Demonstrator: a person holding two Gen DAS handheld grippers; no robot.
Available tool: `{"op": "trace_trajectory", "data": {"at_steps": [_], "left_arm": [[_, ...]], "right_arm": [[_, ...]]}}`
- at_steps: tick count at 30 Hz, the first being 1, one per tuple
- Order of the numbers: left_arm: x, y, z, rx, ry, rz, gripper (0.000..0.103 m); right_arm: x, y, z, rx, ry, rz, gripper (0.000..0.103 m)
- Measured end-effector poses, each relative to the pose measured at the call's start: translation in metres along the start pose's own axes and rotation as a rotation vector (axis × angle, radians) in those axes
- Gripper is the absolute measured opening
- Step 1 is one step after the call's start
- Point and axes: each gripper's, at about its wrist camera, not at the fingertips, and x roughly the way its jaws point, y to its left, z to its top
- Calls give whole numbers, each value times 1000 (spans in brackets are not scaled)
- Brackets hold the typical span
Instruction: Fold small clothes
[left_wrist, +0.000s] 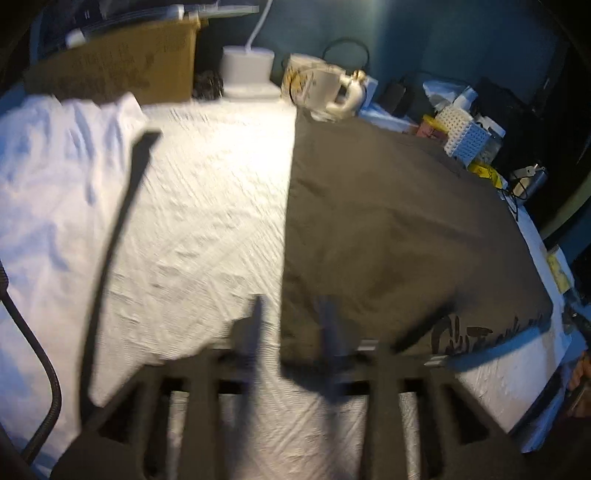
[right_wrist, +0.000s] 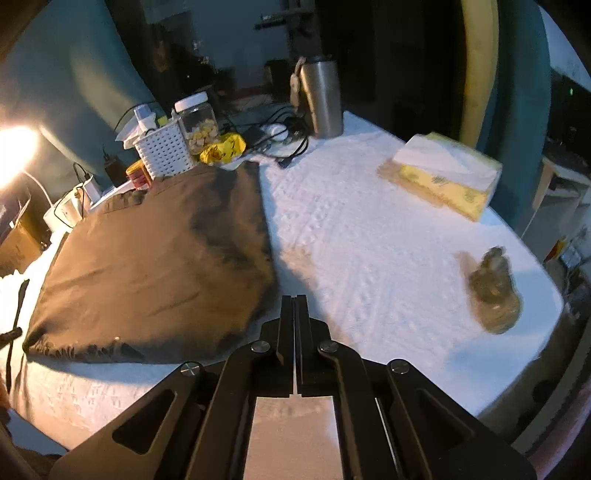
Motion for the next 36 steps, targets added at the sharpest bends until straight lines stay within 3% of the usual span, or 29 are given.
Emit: {"op": "trace_trajectory", "data": {"at_steps": [1, 3, 6, 8, 10, 12, 14, 15, 16, 17, 18, 19, 20, 22, 26, 36], "left_arm": [[0, -2, -2, 1, -8, -10, 55], [1, -8, -4, 19, 0, -10, 64], [1, -15, -8, 33, -7, -17, 74], [3, -22, -13, 79, -31, -19, 87], [8, -31, -17, 137, -38, 0, 93], [12, -40, -18, 181, -32, 49, 93], [13, -41, -18, 182, -37, 50, 93], [12, -40, -18, 181, -39, 51, 92], [12, -40, -19, 184, -42, 57, 87], [11, -40, -20, 191, -47, 59, 77], [9, -41, -21, 201, -51, 65, 73], [8, -41, -22, 207, -53, 67, 54], [6, -40, -23, 204, -50, 46, 28], [3, -35, -23, 152, -29, -12, 15], [-6, -31, -28, 94, -29, -38, 12], [-44, -34, -50, 115, 5, -80, 12]], "right_arm": [[5, 2, -1, 9, 11, 17, 15], [11, 4, -2, 33, 25, 47, 57], [24, 4, -4, 81, 51, 109, 58], [33, 3, -6, 122, 55, 151, 58], [40, 4, -8, 162, 30, 170, 58], [44, 13, -5, 141, 21, 142, 58], [47, 20, -4, 127, 30, 163, 58], [49, 26, -4, 106, 35, 184, 52], [51, 32, -4, 80, 56, 197, 41], [54, 43, -6, 21, 82, 201, 13], [54, 49, -8, -17, 83, 191, 12], [52, 56, -9, -63, 72, 158, 12], [50, 62, -9, -117, 68, 134, 11], [45, 63, -7, -114, 64, 122, 10], [29, 62, -4, -150, 61, 107, 8], [-12, 60, -34, -204, 99, 54, 8]]}}
